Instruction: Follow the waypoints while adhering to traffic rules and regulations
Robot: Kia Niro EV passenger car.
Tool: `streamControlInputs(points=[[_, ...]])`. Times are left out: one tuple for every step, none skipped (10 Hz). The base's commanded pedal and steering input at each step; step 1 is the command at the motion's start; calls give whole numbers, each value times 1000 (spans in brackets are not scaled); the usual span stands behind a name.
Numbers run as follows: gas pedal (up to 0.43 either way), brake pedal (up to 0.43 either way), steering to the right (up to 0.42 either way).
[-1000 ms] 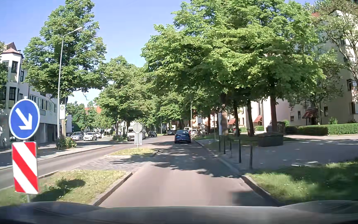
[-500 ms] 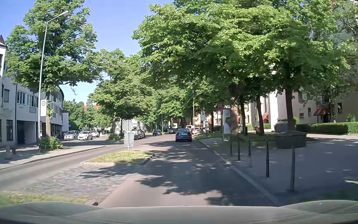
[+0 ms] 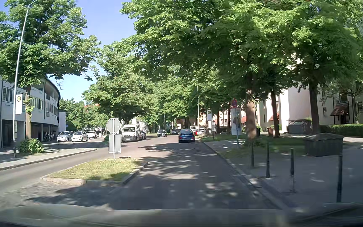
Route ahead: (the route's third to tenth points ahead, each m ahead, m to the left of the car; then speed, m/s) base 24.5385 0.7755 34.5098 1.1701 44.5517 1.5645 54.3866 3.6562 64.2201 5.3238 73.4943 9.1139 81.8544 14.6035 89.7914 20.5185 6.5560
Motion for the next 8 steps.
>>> streamControlInputs(points=[[118,0,-5],[118,0,-5],[118,0,-5],[98,0,-5],[79,0,-6],[79,0,-6],[79,0,-6],[79,0,-6]])
